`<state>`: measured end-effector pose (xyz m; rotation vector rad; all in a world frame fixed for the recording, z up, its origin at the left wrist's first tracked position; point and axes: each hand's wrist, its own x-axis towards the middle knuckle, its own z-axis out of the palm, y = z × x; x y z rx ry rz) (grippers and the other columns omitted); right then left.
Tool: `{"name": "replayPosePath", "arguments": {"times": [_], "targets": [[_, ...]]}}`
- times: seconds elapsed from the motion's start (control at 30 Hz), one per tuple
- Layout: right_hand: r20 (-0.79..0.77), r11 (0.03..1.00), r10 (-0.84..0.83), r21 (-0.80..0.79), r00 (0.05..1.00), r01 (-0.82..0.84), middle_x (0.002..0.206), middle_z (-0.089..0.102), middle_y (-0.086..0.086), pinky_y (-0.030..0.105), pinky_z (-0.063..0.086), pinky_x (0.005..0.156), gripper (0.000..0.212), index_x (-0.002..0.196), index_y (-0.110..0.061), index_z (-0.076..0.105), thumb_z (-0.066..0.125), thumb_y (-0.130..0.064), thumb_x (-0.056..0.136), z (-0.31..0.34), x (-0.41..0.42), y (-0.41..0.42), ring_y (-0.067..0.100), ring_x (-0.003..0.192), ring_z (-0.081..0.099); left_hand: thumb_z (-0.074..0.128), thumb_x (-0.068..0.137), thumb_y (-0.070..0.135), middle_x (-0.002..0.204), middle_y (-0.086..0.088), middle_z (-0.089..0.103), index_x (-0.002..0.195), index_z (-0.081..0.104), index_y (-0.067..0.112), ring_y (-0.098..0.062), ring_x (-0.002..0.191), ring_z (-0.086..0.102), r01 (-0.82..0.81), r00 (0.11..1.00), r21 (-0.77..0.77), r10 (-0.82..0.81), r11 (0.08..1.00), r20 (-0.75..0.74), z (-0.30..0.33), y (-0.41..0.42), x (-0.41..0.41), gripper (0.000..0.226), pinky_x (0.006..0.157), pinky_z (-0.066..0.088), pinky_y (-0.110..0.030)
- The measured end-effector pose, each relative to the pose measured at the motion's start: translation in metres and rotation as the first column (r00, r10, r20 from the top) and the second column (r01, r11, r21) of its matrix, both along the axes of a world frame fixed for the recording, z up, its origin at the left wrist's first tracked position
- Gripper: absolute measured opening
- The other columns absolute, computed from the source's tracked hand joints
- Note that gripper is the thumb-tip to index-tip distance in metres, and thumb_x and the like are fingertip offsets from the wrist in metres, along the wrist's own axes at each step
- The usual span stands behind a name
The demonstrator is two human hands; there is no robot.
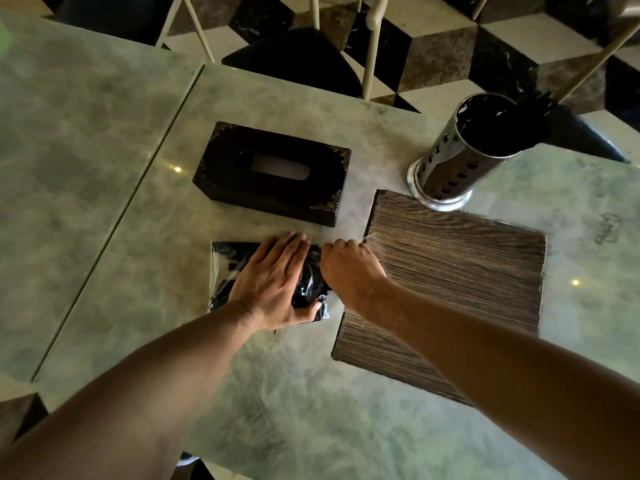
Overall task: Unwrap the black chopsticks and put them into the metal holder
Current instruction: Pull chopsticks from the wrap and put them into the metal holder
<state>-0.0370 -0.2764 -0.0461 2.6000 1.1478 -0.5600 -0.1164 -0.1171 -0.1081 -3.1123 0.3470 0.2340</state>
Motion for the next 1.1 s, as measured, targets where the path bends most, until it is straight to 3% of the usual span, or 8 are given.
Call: {"name": "replayPosePath", "arguments": {"times": [0.3, 0.63, 0.8, 0.93, 1.1], "targets": [[-0.026, 0.996, -0.056, 0.066, 0.998, 0.057, 0.105, 0.061, 0.015, 0.039, 0.048, 0.088, 0.03, 0.116, -0.001, 0.052, 0.06, -0.011, 0.089, -0.01, 0.002, -0.007, 0.027, 0.095, 0.06, 0.045, 0.083, 0.073, 0.157, -0.023, 0.041, 0.151, 0.037, -0.006, -0.035, 0.149, 0.034, 0.0, 1.0, -0.013, -0.001, 1.0, -0.007, 0.0, 0.002, -0.001, 0.104, 0.123, 0.028, -0.051], [-0.059, 0.995, -0.059, 0.079, 0.997, 0.064, 0.108, 0.06, 0.017, 0.04, 0.048, 0.093, 0.031, 0.119, 0.0, 0.05, 0.056, -0.004, 0.088, -0.013, 0.009, -0.03, 0.03, 0.099, 0.058, 0.046, 0.082, 0.074, 0.159, -0.024, 0.036, 0.154, 0.028, -0.006, -0.036, 0.15, 0.03, 0.012, 0.999, 0.007, -0.012, 1.0, -0.03, -0.005, 0.003, 0.002, 0.108, 0.124, 0.025, -0.051], [-0.052, 0.989, -0.083, 0.116, 0.995, 0.089, 0.118, 0.058, 0.016, 0.039, 0.047, 0.095, 0.036, 0.124, -0.002, 0.049, 0.055, -0.013, 0.09, -0.015, 0.014, -0.058, 0.029, 0.105, 0.058, 0.045, 0.082, 0.074, 0.16, -0.024, 0.033, 0.156, 0.023, -0.006, -0.036, 0.151, 0.028, 0.018, 0.999, 0.013, -0.017, 1.0, -0.039, -0.007, 0.003, 0.002, 0.111, 0.124, 0.024, -0.052], [0.044, 0.997, -0.022, 0.069, 0.999, 0.019, 0.117, 0.058, 0.014, 0.037, 0.045, 0.089, 0.035, 0.121, -0.005, 0.054, 0.057, -0.016, 0.088, -0.012, 0.012, -0.057, 0.028, 0.103, 0.055, 0.046, 0.082, 0.073, 0.16, -0.025, 0.034, 0.155, 0.024, -0.007, -0.037, 0.151, 0.028, 0.023, 0.999, 0.018, -0.022, 1.0, -0.039, -0.006, 0.003, 0.002, 0.111, 0.124, 0.025, -0.052], [0.07, 0.998, 0.046, 0.037, 0.996, -0.049, 0.118, 0.054, 0.013, 0.039, 0.043, 0.094, 0.046, 0.122, -0.005, 0.052, 0.068, -0.018, 0.081, -0.006, 0.013, -0.05, 0.029, 0.108, 0.05, 0.046, 0.082, 0.073, 0.16, -0.025, 0.033, 0.155, 0.025, -0.007, -0.037, 0.151, 0.028, 0.026, 0.999, 0.026, -0.025, 0.999, -0.041, -0.005, 0.003, 0.002, 0.11, 0.124, 0.025, -0.053]]}}
